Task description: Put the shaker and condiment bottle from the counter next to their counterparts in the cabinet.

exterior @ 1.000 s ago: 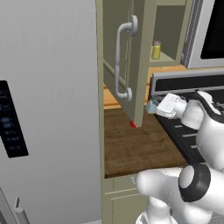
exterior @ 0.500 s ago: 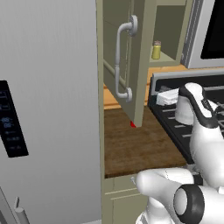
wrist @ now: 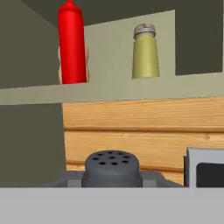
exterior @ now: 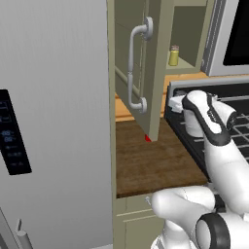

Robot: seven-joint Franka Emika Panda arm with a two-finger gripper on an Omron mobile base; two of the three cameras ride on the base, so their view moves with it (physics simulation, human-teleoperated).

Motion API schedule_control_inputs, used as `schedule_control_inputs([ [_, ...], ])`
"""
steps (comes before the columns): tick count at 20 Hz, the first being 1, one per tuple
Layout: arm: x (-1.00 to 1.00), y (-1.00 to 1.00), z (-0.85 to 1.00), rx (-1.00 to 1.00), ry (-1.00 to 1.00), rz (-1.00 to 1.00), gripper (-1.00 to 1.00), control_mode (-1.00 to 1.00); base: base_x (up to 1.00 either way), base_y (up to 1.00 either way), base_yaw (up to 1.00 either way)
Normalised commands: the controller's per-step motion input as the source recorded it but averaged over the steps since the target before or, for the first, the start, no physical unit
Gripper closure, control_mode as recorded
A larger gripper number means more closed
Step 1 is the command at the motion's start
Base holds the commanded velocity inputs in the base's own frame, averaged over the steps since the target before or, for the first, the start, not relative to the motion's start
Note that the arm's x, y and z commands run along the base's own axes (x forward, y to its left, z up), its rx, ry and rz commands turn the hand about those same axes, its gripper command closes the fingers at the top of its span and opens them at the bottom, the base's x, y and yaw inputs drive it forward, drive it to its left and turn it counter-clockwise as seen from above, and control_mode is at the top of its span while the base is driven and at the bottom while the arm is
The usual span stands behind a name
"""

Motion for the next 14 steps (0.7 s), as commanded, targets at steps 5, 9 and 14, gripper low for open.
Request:
schedule_control_inputs([
  [5,0.04,0.0,0.55,-0.16,0.0,-0.15,1.0,-1.0,0.0,0.0,0.0],
  [9,0.0,0.0,0.49,-0.21,0.0,-0.2,1.0,-1.0,0.0,0.0,0.0],
  [14,0.11,-0.01,0.37,-0.04,0.07,-0.12,1.0,-1.0,0.0,0.0,0.0],
])
